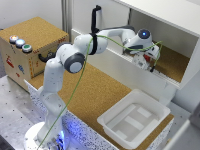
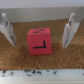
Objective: Pick up the pink block
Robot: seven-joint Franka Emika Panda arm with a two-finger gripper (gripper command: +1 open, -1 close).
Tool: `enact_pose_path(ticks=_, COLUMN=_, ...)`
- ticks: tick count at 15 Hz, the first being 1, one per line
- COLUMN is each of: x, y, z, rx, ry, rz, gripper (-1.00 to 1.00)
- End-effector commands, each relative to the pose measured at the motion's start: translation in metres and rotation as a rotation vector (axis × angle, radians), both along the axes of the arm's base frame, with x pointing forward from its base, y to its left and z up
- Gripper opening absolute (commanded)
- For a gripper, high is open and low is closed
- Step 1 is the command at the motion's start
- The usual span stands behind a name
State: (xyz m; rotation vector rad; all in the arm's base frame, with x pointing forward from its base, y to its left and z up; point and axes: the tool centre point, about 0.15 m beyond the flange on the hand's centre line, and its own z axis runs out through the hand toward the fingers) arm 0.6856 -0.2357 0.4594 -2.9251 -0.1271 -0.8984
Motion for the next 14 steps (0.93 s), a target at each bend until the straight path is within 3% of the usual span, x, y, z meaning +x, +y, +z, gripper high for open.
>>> enact_pose_path(ticks=1, x=0.024, y=-0.006, z=-0.005, rx=-0.050, ry=0.053, rz=0.006, gripper=-1.00)
enact_pose_path(ticks=7, x=-0.013, y=-0.005, z=0.019, rx=-0.052, ry=-0.012, rz=-0.049, gripper=-1.00)
enact_pose_path(ticks=12, x=-0.060, y=-0.002, z=0.061, rx=-0.062, ry=-0.104, rz=-0.086, gripper=-1.00)
enact_pose_path(ticks=14, x=-0.078, y=-0.002, z=0.068, rx=-0.067, ry=-0.109, rz=-0.108, gripper=-1.00)
